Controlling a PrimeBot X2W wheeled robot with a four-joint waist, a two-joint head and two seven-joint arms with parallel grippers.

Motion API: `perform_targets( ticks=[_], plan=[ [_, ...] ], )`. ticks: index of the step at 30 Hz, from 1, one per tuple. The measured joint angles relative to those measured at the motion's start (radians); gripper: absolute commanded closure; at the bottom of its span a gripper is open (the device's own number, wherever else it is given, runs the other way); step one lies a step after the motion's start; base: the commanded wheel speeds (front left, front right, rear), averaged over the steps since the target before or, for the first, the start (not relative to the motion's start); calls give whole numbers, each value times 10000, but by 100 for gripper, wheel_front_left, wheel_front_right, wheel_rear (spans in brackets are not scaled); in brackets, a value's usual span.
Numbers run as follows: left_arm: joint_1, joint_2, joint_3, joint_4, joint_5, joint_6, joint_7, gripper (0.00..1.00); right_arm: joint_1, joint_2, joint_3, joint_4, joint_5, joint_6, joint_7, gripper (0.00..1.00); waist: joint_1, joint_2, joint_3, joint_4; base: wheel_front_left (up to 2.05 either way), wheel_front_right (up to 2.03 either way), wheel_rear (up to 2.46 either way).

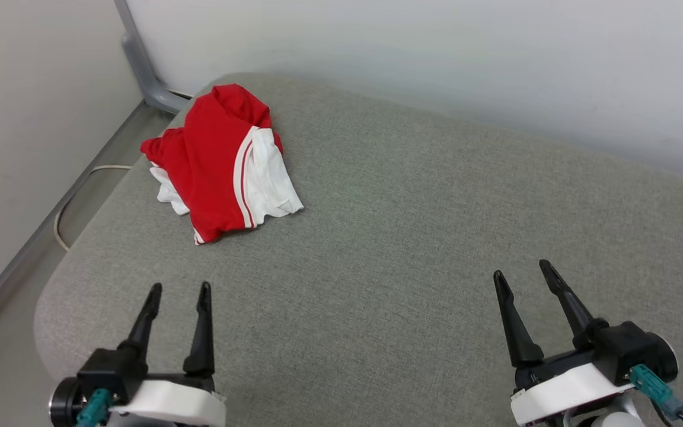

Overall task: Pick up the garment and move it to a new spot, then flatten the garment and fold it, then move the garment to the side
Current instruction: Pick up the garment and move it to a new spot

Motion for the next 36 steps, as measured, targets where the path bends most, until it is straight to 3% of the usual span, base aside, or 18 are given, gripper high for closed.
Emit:
perform_targets(
  ticks=[5, 9, 15, 20, 24, 29, 36],
  plan=[
    [-972, 165, 721, 867, -194, -228, -2, 0, -169, -105, -130, -347, -449, 0, 0, 0, 0, 0, 654, -226, 0, 0, 0],
    [-2359, 1103, 652, 2560, -464, -449, 357, 0, -220, -307, -255, -566, -274, 0, -2, 0, 1, 0, 1304, -425, 0, 0, 0],
    [-4971, 2920, -35, 4004, -2104, -527, 2558, 0, -517, -930, -207, -1398, -349, 0, 184, 0, 1, 0, 2376, -735, 0, 0, 0],
    [-6255, 4236, -928, 4155, -3975, -545, 4773, 0, -709, -1108, -349, -2203, -401, 0, 460, 0, 2, 0, 3217, -1034, 0, 0, 0],
    [-6951, 5041, -1358, 4234, -4878, -545, 6335, 0, -780, -1166, -263, -2662, -489, 0, 621, 0, 2, 0, 3805, -1264, 0, 0, 0],
    [-7822, 5706, -1680, 4671, -5482, -545, 7701, 0, -943, -1225, -194, -2932, -616, 0, 709, 0, 3, 0, 4486, -1551, 0, 0, 0],
    [-8437, 5960, -2033, 5294, -6330, -543, 8913, 0, -1128, -1237, -253, -3066, -709, 0, 686, 0, 3, 0, 5198, -2063, 0, 0, 0]
  ],
)
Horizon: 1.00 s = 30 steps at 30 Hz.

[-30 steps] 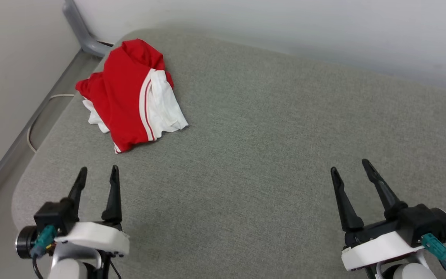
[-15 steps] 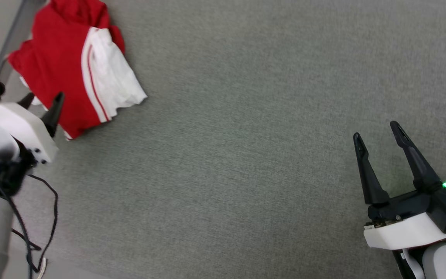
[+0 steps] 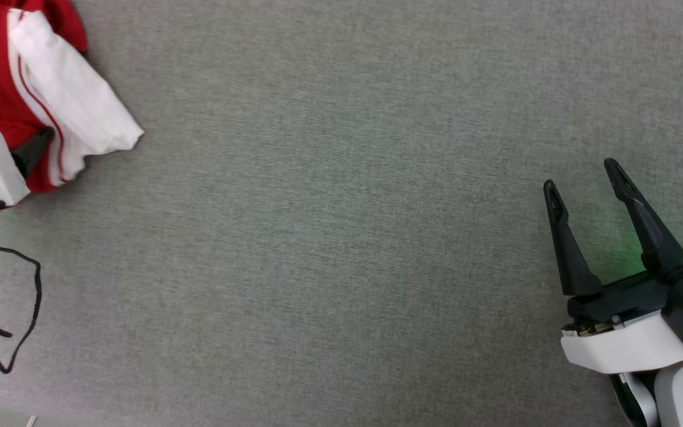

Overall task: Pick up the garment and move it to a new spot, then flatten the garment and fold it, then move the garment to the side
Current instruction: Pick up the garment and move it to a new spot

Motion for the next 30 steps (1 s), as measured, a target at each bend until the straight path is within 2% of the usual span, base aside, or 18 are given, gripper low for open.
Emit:
perform_targets(
  ticks=[5, 6, 7, 10, 14, 17, 22, 26, 30],
  plan=[
    [-203, 196, -263, 311, -435, 25, 614, 0, -3, 23, 6, 19, -73, 0, -90, 0, -1, 0, 247, -275, 0, 0, 0],
    [-221, 215, -303, 339, -600, 31, 746, 36, -4, 35, 8, 31, -84, 0, -113, 0, -2, 0, 263, -302, 0, 0, 0],
    [-226, 232, -334, 343, -790, 48, 869, 100, -7, 52, 2, 48, -84, 0, -115, 0, -2, 0, 264, -318, 0, 0, 0],
    [-224, 234, -502, 274, -1160, 58, 986, 100, -60, 105, -13, 140, -125, 0, -136, 0, -2, 0, 200, -324, 0, 0, 0],
    [-101, 290, -663, 343, -1208, 27, 403, 100, -118, 167, 0, 332, -148, 0, -205, 0, -1, 0, -28, -311, 0, 0, 0],
    [2, 324, -757, 410, -1129, 15, -309, 100, -123, 226, 29, 516, -151, 0, -261, 0, -1, 0, -312, -311, 0, 0, 0],
    [-80, 433, -656, 366, -901, -2, -2063, 100, -115, 384, -4, 882, -69, 0, -391, 0, -2, 0, -987, -326, 0, 0, 0],
    [-323, 579, -610, 234, -213, 351, -3218, 100, -50, 562, -50, 1212, 40, 0, -470, 0, -1, 0, -1673, -363, 0, 0, 0],
    [-562, 453, -700, -389, 111, 619, -3684, 100, 91, 759, -84, 1551, 161, 0, -546, 0, -3, 0, -2392, -433, 0, 0, 0]
  ],
)
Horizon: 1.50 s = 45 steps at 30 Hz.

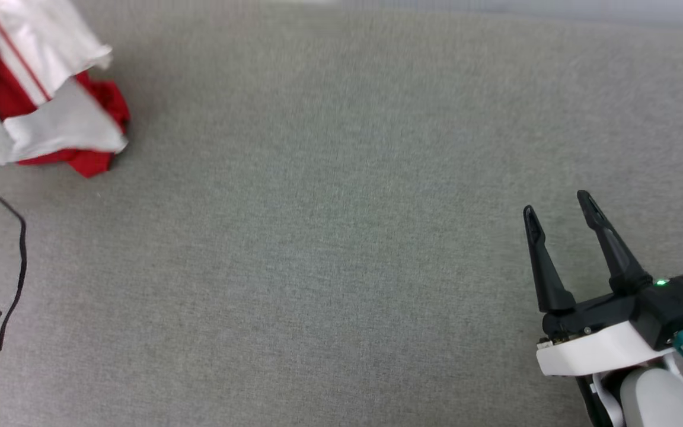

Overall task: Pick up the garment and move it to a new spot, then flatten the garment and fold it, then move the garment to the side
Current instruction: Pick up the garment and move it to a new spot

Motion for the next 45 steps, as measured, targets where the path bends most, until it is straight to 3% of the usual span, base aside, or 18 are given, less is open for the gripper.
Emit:
perform_targets(
  ticks=[7, 13, 21, 27, 32, 41, 42, 43, 45],
  plan=[
    [-294, -132, -445, -1613, 493, 221, 86, 100, 188, 299, 46, 456, 128, 0, -102, 0, -1, 0, -1145, -290, 0, 0, 0],
    [-561, -439, -1028, -3009, 976, 520, 445, 100, 246, 410, -75, 610, 240, 0, -136, 0, -2, 0, -1652, -946, 0, 0, 0],
    [-1032, -951, -2075, -3910, 1440, 230, 989, 100, 287, 460, -407, 535, 508, 0, -140, 0, -1, 0, -1936, -2088, 0, 0, 0],
    [-875, -1764, -3664, -4149, 1034, -391, 2038, 100, 304, 464, -871, 527, 746, 0, -140, 0, -1, 0, -1979, -2899, 0, 0, 0],
    [-291, -2439, -5231, -3963, 410, -560, 2809, 100, 205, 464, -1080, 573, 855, 0, -140, 0, 0, 0, -1835, -3399, 0, 0, 0],
    [742, -4086, -7722, -2690, 159, -604, 1824, 100, 3, 466, -1012, 639, 965, 0, -142, 0, 0, 0, -1403, -3905, 0, 0, 0],
    [809, -4236, -7846, -2406, 196, -604, 1570, 76, 0, 466, -999, 658, 965, 0, -142, 0, 1, 0, -1370, -3919, 0, 0, 0],
    [889, -4416, -7881, -2123, 238, -604, 1260, 0, -2, 466, -980, 679, 965, 0, -140, 0, 0, 0, -1344, -3921, 0, 0, 0],
    [976, -4725, -8017, -1605, 343, -604, 769, 0, -8, 466, -936, 696, 963, 0, -140, 0, 1, 0, -1323, -3885, 0, 0, 0]
  ],
)
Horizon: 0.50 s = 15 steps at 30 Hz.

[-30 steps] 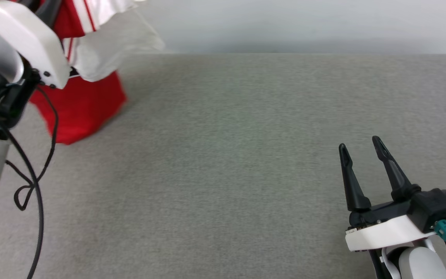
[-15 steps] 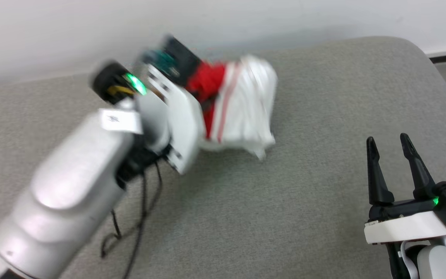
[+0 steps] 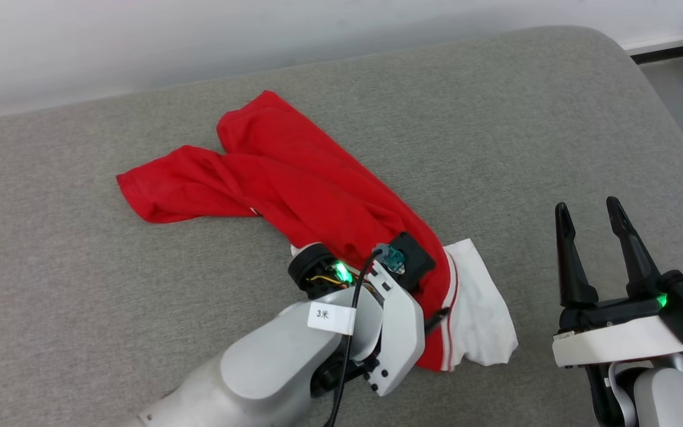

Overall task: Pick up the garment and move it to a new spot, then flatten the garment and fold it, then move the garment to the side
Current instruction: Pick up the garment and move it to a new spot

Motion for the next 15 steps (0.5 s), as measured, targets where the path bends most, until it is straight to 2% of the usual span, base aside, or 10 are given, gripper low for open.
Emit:
perform_targets(
  ticks=[3, 8, 11, 15],
  plan=[
    [49, -397, 40, 570, -8, -2, -796, 0, -30, 0, 4, 21, -48, 0, -2, 0, 0, 0, -15, 158, 0, 0, 0],
    [-42, -439, 422, 928, 71, 6, -2059, 0, -18, 2, -27, 77, -153, 0, -2, 0, 0, 0, -149, 595, 0, 0, 0],
    [-71, -290, 809, 880, 73, 157, -2844, 0, 92, 4, -61, 130, -259, 0, 0, 0, 0, 0, -323, 936, 0, 0, 0],
    [16, 199, 1388, 637, 140, 612, -3873, 0, 234, 4, -84, 188, -430, 0, -2, 0, 0, 0, -630, 1440, 0, 0, 0]
  ],
)
